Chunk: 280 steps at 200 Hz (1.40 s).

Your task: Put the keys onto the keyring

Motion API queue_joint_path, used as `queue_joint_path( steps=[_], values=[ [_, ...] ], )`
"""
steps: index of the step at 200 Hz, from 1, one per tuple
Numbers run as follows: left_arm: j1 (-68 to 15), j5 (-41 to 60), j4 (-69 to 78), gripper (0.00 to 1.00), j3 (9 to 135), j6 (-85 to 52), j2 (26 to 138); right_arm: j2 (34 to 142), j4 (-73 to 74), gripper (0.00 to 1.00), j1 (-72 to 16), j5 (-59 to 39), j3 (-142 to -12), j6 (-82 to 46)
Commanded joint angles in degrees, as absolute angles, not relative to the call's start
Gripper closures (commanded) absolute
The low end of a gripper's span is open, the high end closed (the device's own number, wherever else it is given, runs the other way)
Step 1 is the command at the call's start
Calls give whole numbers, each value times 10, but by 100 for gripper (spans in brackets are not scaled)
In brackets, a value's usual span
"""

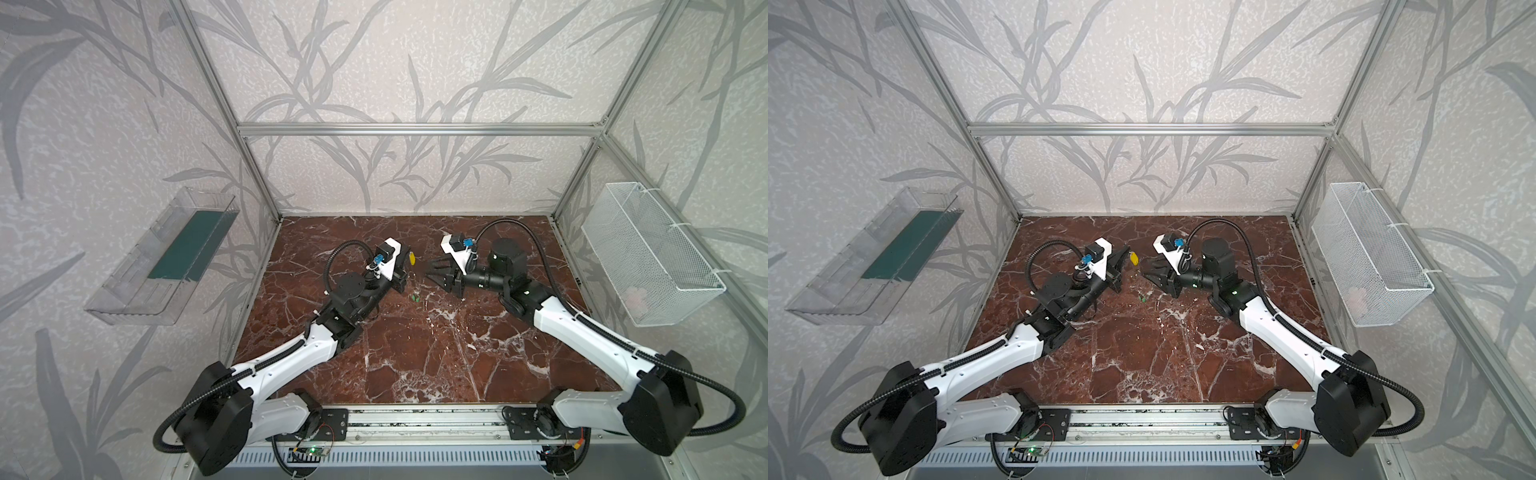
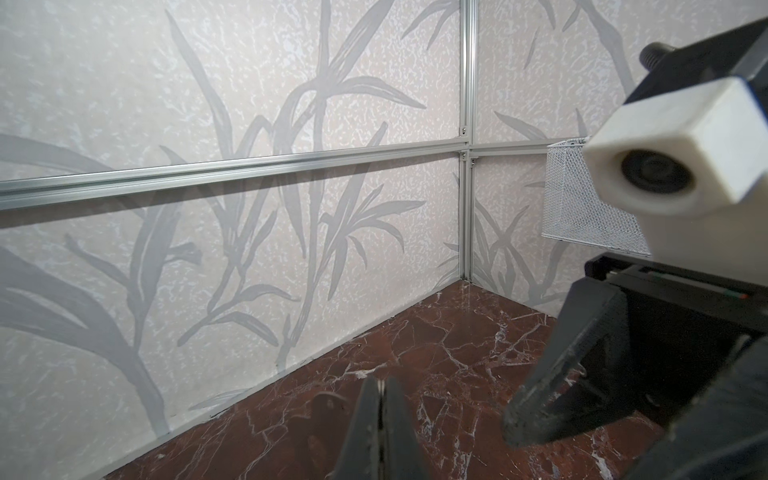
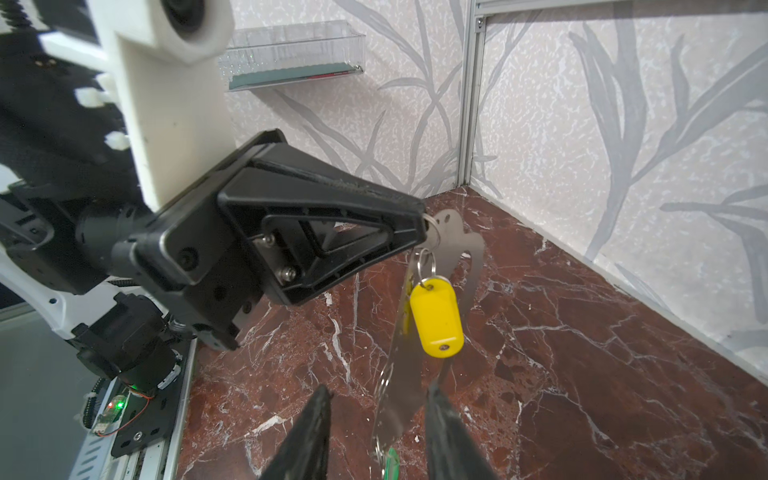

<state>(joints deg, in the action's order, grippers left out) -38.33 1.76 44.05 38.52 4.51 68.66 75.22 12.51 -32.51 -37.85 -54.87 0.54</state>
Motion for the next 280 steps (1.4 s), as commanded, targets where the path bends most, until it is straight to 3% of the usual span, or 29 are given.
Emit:
queue_joint_path(
  steps=[1, 128, 149, 191, 225, 260, 280],
  values=[
    [-389, -11, 454, 100, 410, 52, 689, 773, 162, 61, -340, -362, -562, -28],
    [-403, -21, 449, 100, 416, 67, 695, 844, 182, 60, -392, -232, -600, -57],
    [-404, -20, 449, 100, 415, 68, 693, 849, 181, 66, -392, -220, -606, -59],
    [-404, -17, 449, 100, 414, 69, 691, 858, 181, 89, -392, -229, -615, -58],
    [-404, -17, 427, 100, 424, 70, 693, 858, 181, 99, -392, -242, -615, -62],
    [-405, -32, 401, 100, 439, 70, 697, 860, 167, 100, -390, -270, -622, -63],
    [-404, -45, 361, 88, 462, 75, 702, 861, 154, 100, -387, -297, -629, -71]
  ],
)
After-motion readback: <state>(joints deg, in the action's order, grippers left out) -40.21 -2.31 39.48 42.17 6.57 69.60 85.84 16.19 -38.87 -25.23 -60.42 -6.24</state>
